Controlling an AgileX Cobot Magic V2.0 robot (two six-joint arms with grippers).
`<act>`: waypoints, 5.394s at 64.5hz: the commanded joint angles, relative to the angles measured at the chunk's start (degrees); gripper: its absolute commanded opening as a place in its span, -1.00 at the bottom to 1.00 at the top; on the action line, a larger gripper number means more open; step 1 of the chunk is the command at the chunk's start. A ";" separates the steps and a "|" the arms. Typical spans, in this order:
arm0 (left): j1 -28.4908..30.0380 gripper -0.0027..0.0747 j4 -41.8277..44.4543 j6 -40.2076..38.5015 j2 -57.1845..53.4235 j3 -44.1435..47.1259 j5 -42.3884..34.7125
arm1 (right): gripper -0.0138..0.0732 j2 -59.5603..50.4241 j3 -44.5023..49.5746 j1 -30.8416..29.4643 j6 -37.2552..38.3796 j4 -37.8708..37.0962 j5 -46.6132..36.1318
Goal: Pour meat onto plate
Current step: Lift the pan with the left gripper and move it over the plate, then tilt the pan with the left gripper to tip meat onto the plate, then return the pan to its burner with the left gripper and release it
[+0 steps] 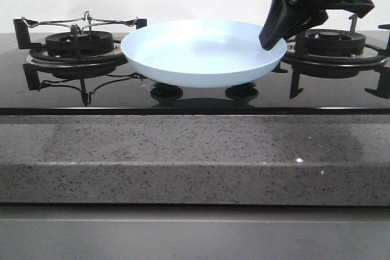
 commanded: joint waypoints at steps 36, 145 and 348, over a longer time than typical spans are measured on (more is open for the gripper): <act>-17.07 -0.98 -3.72 25.76 -12.98 1.30 -4.12 | -0.93 -2.09 -0.92 -0.07 -0.88 -0.39 -1.49; -22.49 -0.98 -2.71 33.35 -16.47 1.30 -34.82 | -0.93 -2.09 -0.92 -0.07 -0.88 -0.39 -1.49; -18.82 0.48 81.10 -43.32 -30.99 10.29 -14.51 | -0.93 -2.09 -0.92 -0.07 -0.88 -0.39 -1.49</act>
